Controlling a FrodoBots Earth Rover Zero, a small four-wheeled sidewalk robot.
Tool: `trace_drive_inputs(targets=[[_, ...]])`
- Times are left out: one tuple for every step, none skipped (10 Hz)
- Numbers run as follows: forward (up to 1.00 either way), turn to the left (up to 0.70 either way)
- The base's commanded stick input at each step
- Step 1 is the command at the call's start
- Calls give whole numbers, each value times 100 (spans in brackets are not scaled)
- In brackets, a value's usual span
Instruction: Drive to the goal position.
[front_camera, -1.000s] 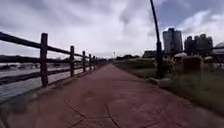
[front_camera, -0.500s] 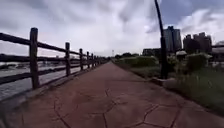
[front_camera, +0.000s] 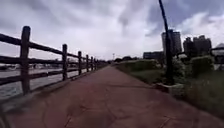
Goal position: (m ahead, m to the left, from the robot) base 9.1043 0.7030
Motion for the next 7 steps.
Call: trace_drive_inputs(targets=[[70, -24], [70, -24], [70, -15], [70, 3], [70, 11], [70, 11], [70, 11]])
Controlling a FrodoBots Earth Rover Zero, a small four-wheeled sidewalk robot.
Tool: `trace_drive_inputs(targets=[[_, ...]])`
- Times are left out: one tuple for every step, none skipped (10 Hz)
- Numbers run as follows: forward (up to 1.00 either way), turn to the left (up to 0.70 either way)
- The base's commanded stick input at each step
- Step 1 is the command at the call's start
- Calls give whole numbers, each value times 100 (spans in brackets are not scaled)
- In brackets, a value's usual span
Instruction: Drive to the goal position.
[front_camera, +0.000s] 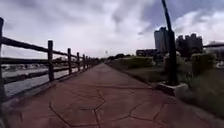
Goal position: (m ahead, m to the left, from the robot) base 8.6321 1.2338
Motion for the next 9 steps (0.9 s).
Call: trace_drive_inputs(targets=[[70, 11], [70, 11], [70, 11], [70, 11], [70, 11], [70, 11], [70, 11], [70, 11], [70, 11]])
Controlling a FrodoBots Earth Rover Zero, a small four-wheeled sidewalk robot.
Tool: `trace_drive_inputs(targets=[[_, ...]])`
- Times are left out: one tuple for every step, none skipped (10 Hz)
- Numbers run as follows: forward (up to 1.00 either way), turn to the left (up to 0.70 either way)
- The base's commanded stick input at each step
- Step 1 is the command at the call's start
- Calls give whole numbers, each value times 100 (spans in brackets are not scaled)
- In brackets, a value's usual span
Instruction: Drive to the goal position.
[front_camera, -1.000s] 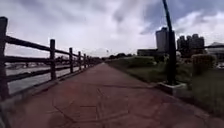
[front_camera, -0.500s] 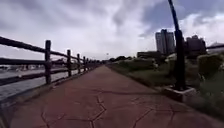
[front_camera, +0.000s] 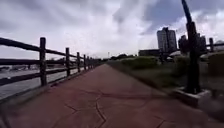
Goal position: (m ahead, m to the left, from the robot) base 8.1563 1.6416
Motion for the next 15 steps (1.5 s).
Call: trace_drive_inputs(targets=[[70, 11], [70, 10], [70, -24], [70, -14], [70, 11], [70, 11], [70, 11], [70, 11], [70, -18], [70, -24], [70, -24], [70, -1], [70, 11], [70, 11], [70, 11]])
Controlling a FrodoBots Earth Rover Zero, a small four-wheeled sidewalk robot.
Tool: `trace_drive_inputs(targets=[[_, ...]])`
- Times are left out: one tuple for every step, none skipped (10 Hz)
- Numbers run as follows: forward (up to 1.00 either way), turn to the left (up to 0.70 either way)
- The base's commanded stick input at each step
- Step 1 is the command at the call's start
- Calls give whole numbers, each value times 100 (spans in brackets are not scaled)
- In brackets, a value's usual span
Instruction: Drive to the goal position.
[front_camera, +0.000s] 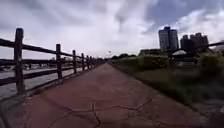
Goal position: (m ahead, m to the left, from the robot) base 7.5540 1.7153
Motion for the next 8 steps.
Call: trace_drive_inputs(targets=[[70, -12], [70, -24], [70, -24], [70, -24], [70, -24], [70, -24], [70, 7], [70, 11]])
